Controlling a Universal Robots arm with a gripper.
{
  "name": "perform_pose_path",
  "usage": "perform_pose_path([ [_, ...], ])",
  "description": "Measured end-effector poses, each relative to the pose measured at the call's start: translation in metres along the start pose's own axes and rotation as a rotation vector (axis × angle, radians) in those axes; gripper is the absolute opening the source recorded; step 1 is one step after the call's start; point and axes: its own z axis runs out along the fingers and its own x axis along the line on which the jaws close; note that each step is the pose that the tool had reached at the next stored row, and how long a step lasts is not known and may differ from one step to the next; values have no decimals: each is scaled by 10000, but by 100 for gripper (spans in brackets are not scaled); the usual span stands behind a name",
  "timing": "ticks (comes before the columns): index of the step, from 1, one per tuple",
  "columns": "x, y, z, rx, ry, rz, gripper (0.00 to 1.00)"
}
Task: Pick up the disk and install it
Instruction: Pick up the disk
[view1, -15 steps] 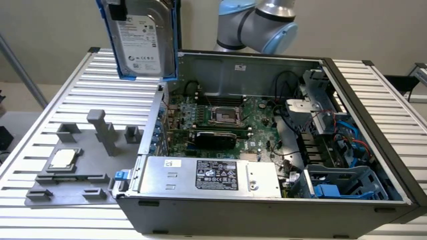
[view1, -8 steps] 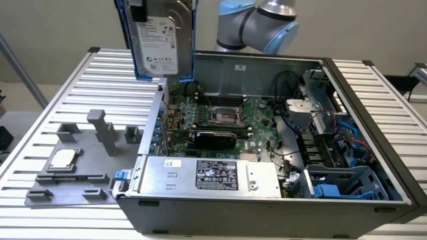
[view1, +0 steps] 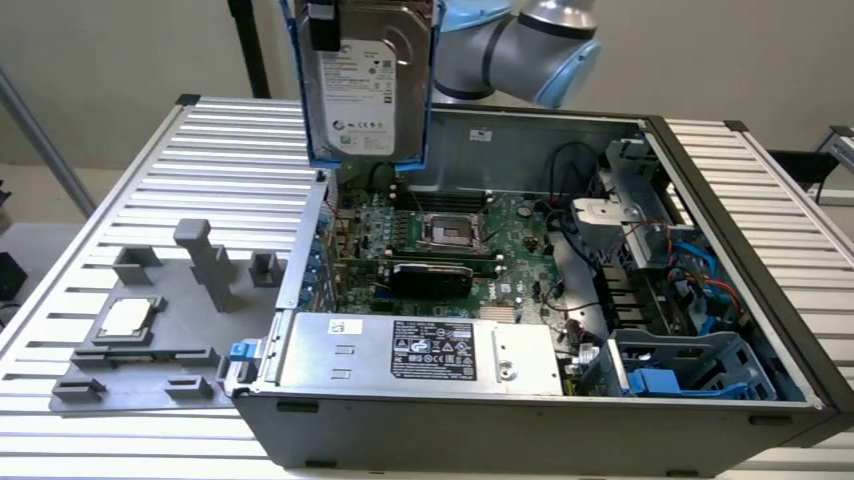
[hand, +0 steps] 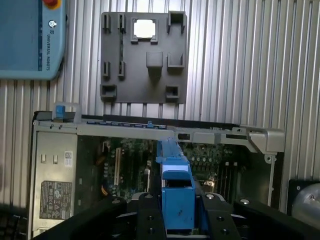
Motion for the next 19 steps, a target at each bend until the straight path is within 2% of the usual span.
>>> perform_pose_path([
  [13, 221, -576, -19, 0, 0, -2, 33],
  [19, 353, -788, -19, 0, 0, -1, 33],
])
